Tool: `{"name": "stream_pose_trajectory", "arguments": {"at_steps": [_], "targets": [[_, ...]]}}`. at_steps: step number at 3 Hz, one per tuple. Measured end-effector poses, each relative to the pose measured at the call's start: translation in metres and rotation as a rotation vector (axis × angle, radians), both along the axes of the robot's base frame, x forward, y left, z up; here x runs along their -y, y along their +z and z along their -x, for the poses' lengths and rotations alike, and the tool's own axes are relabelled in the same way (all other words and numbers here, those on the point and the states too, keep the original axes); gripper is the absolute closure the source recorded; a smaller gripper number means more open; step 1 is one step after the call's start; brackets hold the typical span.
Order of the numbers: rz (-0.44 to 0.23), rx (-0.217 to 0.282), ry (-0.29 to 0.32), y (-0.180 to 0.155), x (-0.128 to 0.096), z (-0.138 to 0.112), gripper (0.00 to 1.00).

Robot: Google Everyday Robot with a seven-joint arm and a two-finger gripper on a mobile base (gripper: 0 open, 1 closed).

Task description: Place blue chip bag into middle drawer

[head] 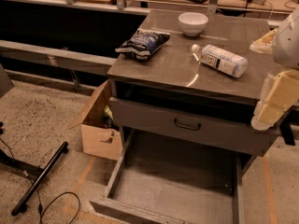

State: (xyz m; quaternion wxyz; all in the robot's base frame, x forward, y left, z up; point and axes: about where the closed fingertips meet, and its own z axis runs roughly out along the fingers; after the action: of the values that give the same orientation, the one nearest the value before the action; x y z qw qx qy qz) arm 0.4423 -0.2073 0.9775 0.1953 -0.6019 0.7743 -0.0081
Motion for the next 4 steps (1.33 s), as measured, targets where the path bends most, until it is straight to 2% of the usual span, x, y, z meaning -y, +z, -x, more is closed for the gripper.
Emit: {"name": "stream_pose_trajectory", "arguments": {"at_steps": [1,2,3,4], "targets": [[-0.144,0.035,-0.008,-0.014,-0.026,-0.024,0.00],[-0.225,0.135,0.043,-0.025,-0.058,-0.050,0.00],[-0.184,0.284,0.206,-0.037,-0.105,-0.071,0.00],[-0.178,0.377,0.231,-0.024,-0.113,-0.085,0.00]]}}
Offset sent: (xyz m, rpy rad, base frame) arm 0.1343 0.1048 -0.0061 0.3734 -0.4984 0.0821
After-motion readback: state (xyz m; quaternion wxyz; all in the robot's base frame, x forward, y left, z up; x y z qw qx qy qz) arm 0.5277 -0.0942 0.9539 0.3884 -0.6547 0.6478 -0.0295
